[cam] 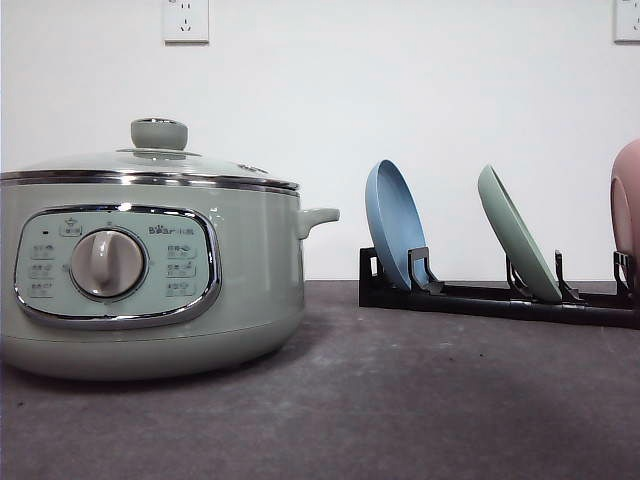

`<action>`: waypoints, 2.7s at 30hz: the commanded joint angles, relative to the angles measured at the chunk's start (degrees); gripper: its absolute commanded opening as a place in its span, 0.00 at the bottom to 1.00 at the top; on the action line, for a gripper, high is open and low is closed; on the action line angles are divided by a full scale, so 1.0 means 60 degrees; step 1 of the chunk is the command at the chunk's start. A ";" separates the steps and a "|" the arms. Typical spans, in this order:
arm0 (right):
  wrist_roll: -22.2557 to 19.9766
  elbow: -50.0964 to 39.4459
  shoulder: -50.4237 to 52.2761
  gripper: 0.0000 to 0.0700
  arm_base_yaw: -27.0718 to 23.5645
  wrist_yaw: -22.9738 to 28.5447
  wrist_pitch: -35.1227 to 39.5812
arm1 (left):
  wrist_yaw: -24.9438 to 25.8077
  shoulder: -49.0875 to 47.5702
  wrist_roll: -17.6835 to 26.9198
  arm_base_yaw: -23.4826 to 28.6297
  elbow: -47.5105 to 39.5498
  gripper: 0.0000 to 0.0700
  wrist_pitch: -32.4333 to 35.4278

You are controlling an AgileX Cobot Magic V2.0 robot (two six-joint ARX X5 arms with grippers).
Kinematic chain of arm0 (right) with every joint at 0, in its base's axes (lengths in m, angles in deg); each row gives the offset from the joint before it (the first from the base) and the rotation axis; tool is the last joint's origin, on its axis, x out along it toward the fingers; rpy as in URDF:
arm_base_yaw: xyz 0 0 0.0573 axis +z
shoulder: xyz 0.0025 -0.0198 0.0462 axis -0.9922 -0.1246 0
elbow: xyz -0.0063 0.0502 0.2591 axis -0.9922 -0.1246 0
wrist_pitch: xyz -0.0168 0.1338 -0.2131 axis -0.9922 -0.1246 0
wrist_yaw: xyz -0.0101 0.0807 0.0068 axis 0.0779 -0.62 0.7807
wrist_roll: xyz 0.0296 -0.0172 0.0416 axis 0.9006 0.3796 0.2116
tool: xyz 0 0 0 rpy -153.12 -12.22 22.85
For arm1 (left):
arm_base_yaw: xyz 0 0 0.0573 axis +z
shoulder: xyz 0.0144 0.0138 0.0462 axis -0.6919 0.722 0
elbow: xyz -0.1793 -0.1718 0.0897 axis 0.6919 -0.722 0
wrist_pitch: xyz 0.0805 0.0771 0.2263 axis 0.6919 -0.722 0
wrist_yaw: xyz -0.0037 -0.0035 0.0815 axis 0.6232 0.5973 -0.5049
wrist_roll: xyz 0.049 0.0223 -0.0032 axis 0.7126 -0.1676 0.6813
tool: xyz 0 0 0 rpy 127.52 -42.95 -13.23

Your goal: Transfer potato from steamer to green plate

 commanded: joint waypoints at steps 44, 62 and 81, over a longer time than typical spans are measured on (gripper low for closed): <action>-0.3884 0.5782 -0.6253 0.82 0.0117 -0.3242 -0.6208 | 0.4270 0.5135 0.4493 -0.0433 0.5309 0.74 -0.4841; -0.3329 0.5779 -0.6257 0.82 0.0117 -0.3242 -0.5916 | 0.4270 0.5135 0.4486 -0.0433 0.5309 0.74 -0.4857; -0.1436 0.9059 -1.0178 0.76 0.0117 -0.3238 -0.4058 | 0.4270 0.5135 0.4464 -0.0433 0.5309 0.74 -0.4907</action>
